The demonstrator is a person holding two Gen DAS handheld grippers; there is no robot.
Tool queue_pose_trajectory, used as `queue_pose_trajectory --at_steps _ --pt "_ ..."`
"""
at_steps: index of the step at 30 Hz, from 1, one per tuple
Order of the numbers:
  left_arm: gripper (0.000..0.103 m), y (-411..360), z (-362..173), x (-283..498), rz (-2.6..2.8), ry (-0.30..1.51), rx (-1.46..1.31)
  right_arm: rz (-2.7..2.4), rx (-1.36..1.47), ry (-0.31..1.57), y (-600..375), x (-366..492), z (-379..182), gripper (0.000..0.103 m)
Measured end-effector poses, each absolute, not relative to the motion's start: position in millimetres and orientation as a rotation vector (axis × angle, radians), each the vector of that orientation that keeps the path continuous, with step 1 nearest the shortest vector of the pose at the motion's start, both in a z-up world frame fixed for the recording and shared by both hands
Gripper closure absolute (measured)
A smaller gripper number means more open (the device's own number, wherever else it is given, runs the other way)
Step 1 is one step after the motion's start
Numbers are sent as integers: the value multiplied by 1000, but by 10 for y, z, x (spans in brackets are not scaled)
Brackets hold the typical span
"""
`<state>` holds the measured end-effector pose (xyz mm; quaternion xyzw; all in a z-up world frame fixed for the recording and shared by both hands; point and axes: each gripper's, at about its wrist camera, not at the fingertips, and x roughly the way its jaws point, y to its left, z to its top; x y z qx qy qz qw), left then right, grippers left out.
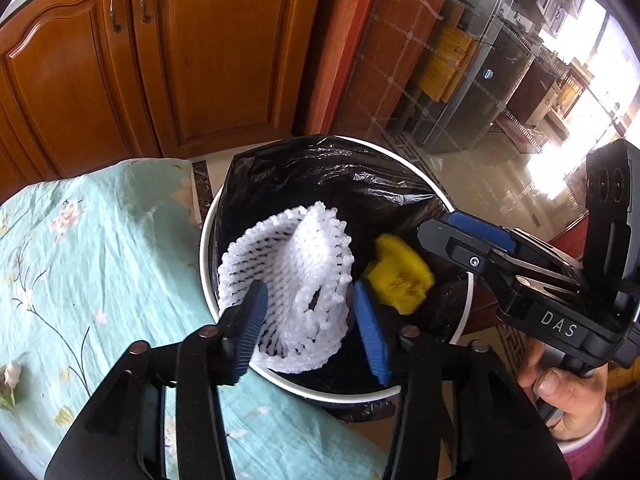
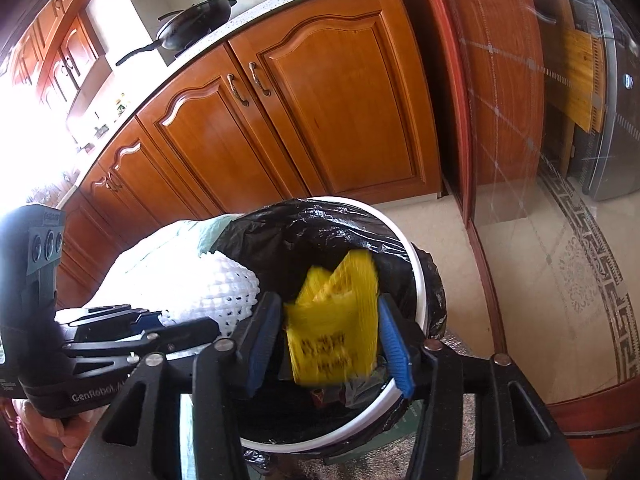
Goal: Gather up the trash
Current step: 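Open the left tool over the bin while the right tool releases the yellow packet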
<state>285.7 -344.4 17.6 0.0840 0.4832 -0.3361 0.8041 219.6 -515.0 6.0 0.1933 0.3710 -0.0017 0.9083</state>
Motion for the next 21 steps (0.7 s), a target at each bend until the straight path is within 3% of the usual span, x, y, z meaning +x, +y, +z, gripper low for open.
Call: queue_pose_trajectory --at_steps 21 --pt "52 -2876 469 2450 -717 928 48 -4 442 646 -5019 1792 302 44"
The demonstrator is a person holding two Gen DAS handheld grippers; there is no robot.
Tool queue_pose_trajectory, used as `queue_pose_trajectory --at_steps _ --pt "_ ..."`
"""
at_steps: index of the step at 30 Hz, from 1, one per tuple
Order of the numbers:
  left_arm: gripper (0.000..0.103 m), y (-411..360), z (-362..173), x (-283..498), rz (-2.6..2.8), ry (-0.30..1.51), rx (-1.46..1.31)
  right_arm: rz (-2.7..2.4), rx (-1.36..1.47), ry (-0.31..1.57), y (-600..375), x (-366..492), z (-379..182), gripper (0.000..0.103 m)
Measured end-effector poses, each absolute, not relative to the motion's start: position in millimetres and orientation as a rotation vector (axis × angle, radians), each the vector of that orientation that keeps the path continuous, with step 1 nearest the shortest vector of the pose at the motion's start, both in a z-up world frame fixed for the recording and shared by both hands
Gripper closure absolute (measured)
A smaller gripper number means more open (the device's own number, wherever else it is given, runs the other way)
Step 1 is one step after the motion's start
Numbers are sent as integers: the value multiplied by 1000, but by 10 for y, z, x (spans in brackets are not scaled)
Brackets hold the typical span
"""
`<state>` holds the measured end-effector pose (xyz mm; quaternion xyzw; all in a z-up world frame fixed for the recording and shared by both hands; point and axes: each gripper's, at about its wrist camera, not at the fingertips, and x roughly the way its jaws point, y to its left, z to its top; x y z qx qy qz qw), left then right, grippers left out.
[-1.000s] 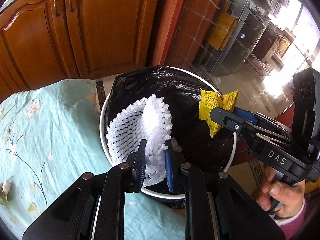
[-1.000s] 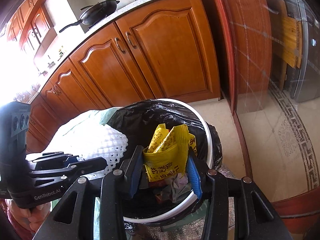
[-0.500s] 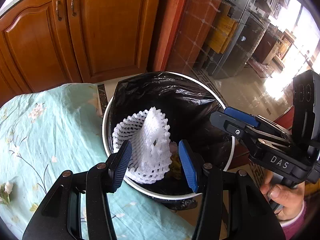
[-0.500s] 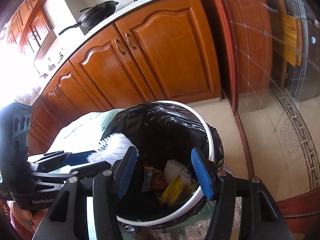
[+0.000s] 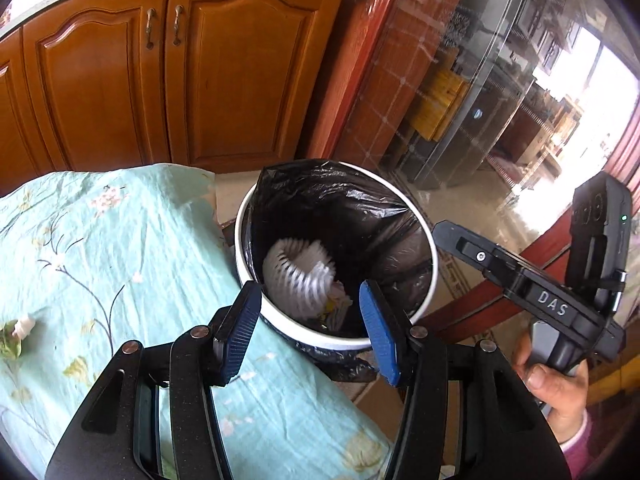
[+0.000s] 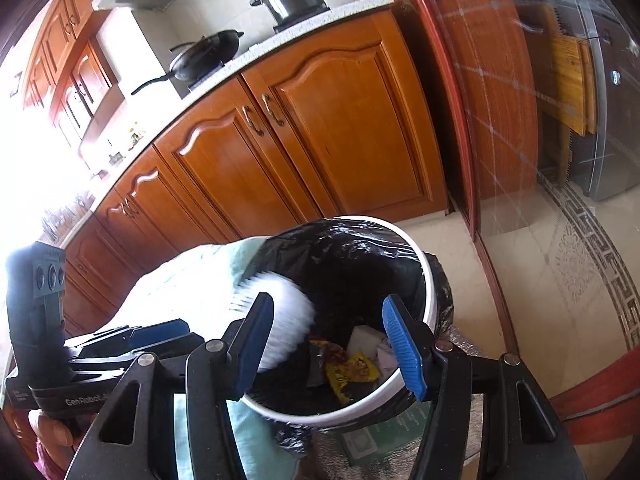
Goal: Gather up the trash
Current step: 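Open the left tool over the bin while the right tool releases the yellow packet, then move both open tools back over the trash on the table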
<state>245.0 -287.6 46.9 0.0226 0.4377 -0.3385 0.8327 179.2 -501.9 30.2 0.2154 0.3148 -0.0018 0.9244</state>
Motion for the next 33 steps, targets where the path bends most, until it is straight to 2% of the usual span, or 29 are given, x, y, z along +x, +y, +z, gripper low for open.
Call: queue_pose_trajectory --at_steps 11,23,33 --pt "52 -2126 513 1965 -615 859 15 49 440 653 -4640 1582 321 44" --pt "52 -1048 291 1561 -439 881 -94 183 429 699 -3854 1330 157 43" --pt "52 -458 170 1311 -342 882 -139 293 373 754 -3181 1218 17 43"
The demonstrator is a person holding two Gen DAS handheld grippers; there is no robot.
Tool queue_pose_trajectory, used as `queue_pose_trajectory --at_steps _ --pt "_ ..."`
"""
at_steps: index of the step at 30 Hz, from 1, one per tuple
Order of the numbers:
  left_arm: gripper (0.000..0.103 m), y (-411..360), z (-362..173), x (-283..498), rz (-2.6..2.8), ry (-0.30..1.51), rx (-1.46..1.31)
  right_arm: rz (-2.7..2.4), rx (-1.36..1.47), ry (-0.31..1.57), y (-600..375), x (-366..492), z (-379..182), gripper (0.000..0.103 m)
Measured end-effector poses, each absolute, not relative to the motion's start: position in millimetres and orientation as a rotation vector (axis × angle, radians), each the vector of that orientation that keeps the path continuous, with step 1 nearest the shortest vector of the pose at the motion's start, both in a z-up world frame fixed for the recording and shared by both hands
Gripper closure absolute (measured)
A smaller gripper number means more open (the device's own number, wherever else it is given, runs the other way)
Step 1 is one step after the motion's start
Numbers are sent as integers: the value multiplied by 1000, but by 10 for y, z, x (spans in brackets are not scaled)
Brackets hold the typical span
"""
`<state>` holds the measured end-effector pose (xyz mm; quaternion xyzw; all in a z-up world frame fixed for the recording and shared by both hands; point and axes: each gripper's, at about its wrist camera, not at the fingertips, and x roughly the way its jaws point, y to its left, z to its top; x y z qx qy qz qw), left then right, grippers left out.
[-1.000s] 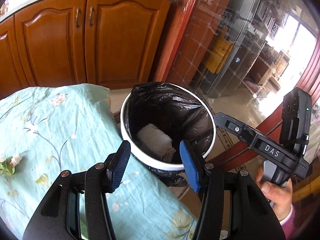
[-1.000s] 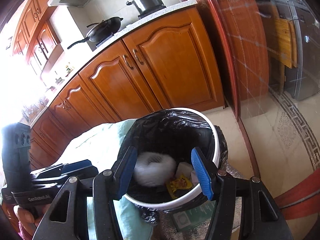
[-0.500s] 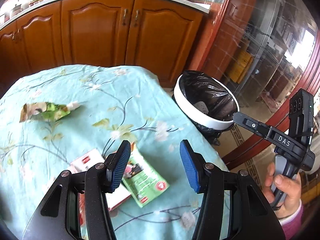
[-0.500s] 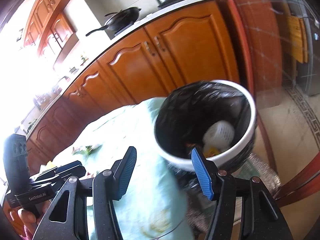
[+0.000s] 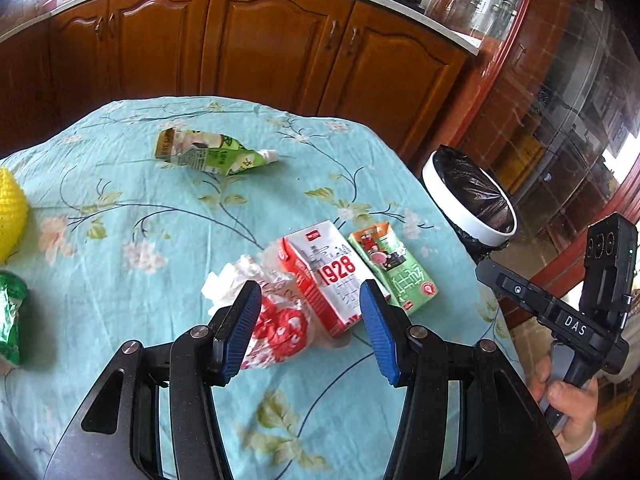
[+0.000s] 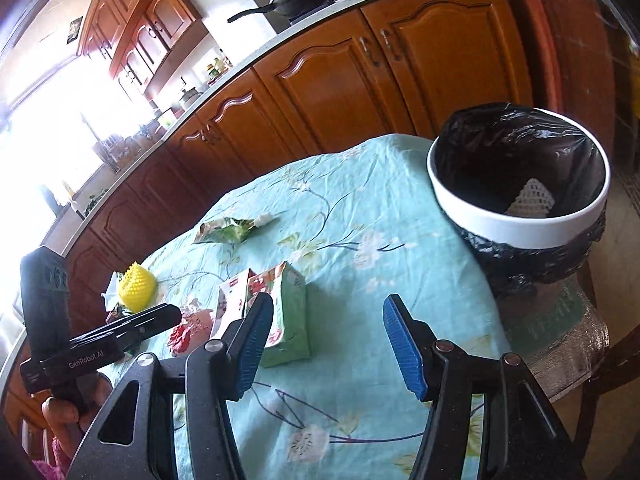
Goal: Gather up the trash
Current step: 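Move both open tools back over the trash on the table, then grasp the red-white snack bag with the left tool while the right tool grasps the green juice box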
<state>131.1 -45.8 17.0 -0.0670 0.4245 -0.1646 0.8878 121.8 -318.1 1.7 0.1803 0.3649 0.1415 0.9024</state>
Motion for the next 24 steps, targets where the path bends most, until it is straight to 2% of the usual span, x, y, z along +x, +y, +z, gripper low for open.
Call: queue_pose_trajectory --at_steps 6,7,12,15,24 --pt "51 -277 123 1219 -315 883 -152 337 317 783 -2835 1171 -37 43" --pt "47 -263 111 1216 -315 886 -152 342 306 786 -2776 1163 -45 43" --pt "40 -219 28 1241 -293 901 -139 358 231 801 -2560 1169 -83 43" --pt "39 -199 -24 1276 -288 910 -136 359 190 807 -2495 1201 -117 38" --pt "39 -203 -172 1425 -285 945 -123 361 142 833 -2410 1379 -219 38"
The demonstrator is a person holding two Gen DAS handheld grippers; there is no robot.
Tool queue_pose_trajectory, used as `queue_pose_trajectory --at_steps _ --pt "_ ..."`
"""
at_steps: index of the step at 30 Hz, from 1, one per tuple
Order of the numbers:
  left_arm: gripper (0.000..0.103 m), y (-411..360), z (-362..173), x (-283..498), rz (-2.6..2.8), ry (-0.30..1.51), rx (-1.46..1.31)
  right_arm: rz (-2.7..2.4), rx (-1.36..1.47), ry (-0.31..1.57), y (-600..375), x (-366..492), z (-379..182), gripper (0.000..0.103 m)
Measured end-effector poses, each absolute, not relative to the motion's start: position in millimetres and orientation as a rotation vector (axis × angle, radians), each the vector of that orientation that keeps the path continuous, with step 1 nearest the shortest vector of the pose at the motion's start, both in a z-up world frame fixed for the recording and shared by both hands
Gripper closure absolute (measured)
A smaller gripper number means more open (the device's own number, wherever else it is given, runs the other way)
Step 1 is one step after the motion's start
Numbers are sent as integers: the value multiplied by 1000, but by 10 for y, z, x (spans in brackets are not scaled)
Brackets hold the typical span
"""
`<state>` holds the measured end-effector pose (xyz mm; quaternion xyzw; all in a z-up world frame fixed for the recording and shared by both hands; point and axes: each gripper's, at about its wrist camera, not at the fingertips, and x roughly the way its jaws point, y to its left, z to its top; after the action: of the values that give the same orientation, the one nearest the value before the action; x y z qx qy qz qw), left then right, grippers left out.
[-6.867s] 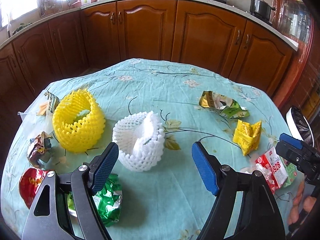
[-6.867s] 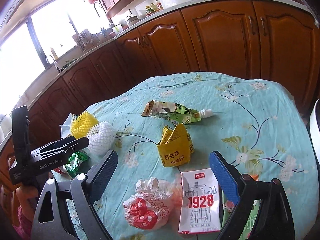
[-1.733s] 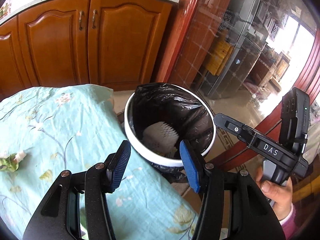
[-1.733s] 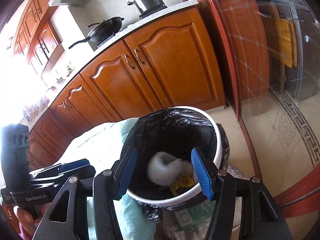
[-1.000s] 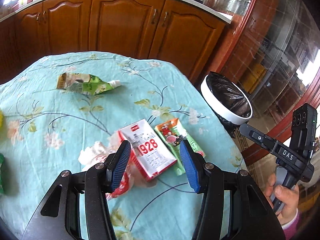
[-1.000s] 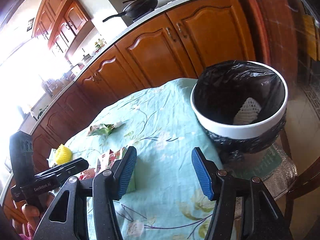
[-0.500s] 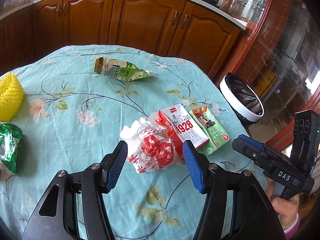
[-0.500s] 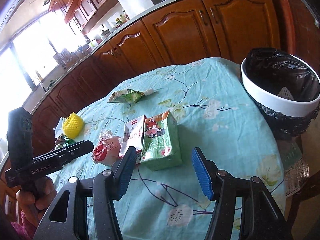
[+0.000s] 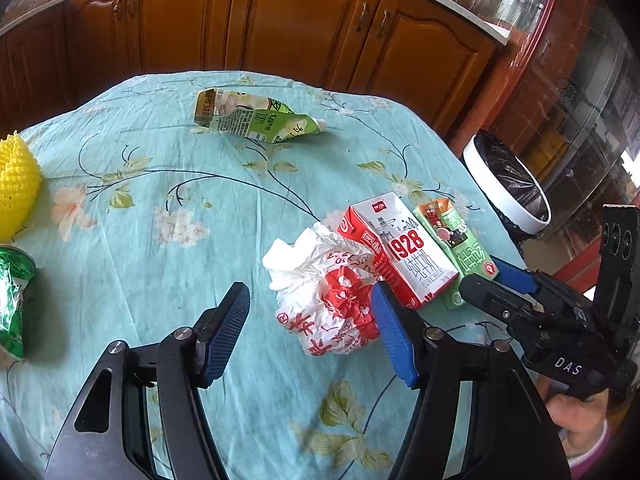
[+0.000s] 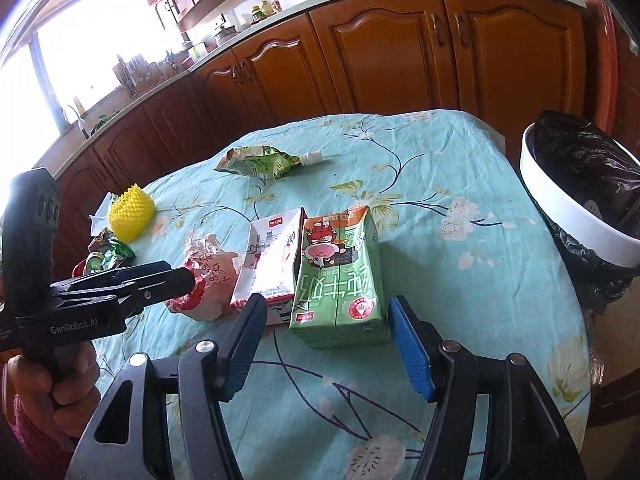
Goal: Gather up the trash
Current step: 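Grasp the red-white snack bag with the left tool while the right tool grasps the green juice box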
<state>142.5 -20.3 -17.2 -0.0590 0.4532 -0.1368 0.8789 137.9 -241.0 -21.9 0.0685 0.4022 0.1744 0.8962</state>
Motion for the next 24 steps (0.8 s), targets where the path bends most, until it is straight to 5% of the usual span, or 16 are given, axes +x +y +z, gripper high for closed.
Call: queue_pose_trajectory --at_steps 5,9,13,24 --pt "39 -221 -207 1454 -298 943 -113 358 129 838 -2421 1446 -263 39" --pt "58 -250 -246 1478 -368 964 -140 362 140 852 -2459 1466 -314 49" --pt "64 -330 -227 1453 -382 951 -106 369 170 851 -2520 1449 -317 49" --pt "70 -328 32 1375 -396 894 -119 338 221 791 -2787 1313 -108 49"
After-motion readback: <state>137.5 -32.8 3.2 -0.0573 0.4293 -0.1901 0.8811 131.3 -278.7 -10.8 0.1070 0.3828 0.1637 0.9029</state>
